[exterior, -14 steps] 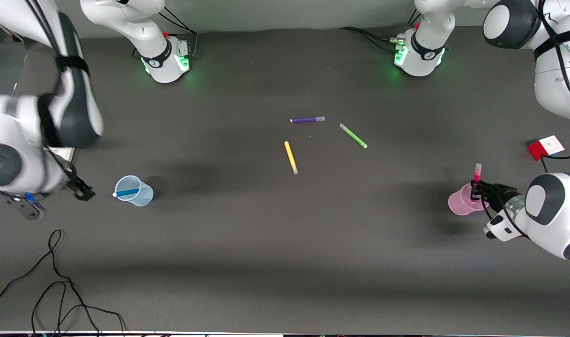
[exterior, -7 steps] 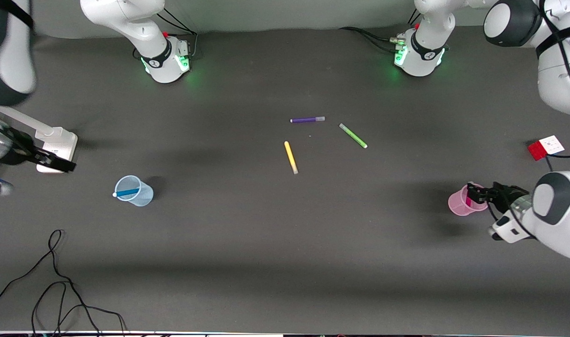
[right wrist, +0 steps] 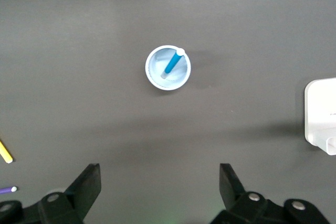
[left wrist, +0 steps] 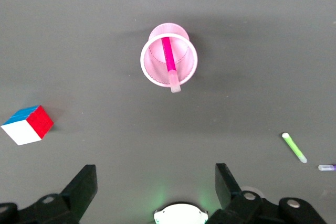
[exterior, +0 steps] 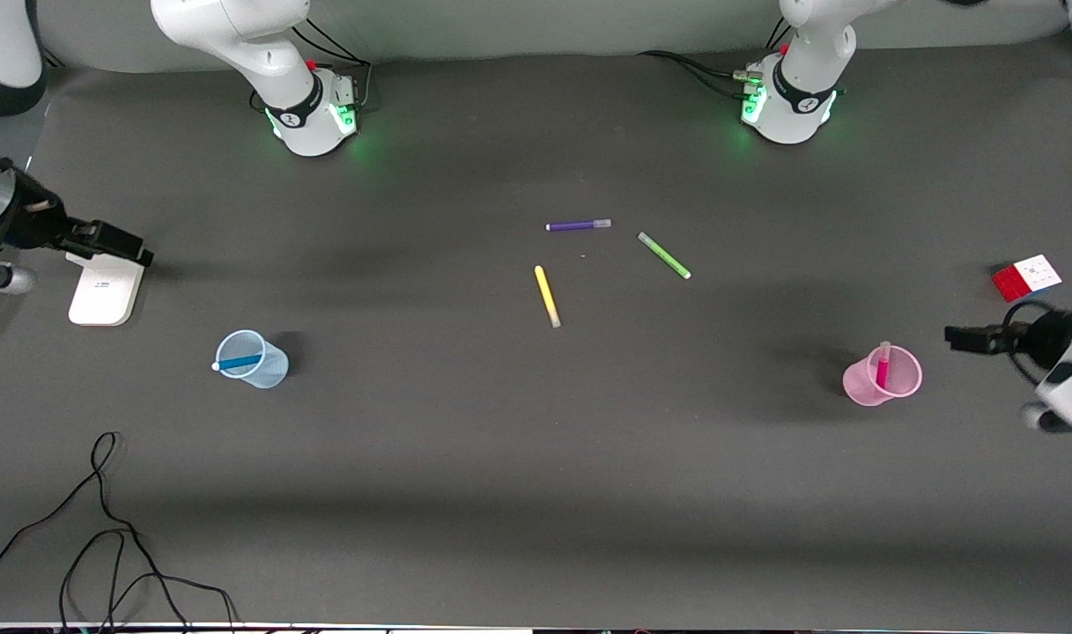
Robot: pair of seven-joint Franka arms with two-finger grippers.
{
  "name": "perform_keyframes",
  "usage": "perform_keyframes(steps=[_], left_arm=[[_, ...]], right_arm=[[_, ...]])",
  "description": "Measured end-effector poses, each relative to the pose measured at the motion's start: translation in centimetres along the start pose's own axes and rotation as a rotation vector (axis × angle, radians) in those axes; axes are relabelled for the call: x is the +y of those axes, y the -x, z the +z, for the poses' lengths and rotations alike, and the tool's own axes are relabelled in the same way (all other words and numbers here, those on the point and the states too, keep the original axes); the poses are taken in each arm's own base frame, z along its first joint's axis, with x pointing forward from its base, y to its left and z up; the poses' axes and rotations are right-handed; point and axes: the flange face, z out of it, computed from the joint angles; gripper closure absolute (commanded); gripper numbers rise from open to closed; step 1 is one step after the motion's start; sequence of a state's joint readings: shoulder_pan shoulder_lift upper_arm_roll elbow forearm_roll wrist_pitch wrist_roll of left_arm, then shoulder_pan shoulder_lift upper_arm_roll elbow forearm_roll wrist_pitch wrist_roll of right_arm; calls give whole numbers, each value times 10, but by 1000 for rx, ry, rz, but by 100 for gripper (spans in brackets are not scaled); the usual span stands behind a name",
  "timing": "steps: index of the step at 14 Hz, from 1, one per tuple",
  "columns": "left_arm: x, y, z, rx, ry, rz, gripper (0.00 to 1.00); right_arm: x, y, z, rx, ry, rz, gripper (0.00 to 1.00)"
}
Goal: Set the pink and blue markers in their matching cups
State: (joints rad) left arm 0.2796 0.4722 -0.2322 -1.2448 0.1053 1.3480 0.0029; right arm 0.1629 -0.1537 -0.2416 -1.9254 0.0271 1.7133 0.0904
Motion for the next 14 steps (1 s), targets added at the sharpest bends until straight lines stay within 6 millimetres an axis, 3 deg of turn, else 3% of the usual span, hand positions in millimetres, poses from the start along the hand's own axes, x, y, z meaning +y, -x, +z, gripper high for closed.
perform_keyframes(steps=[2, 4, 9, 12, 14], left_arm=[[12, 27, -17, 75, -7, 7, 0], [22, 51, -22, 139, -19, 11, 0], [56, 97, -35, 228, -37, 63, 0], [86, 110, -48, 258, -48, 107, 0], [91, 114, -54, 266, -31, 113, 0]], right_arm=[[-24, 6, -12, 26, 30, -33, 0], [-34, 1, -24, 48, 43, -43, 0], [-23, -24, -38, 45, 25, -22, 0], [-14, -26, -39, 17, 8, -3, 0], [-17, -26, -39, 15, 0, -6, 0]])
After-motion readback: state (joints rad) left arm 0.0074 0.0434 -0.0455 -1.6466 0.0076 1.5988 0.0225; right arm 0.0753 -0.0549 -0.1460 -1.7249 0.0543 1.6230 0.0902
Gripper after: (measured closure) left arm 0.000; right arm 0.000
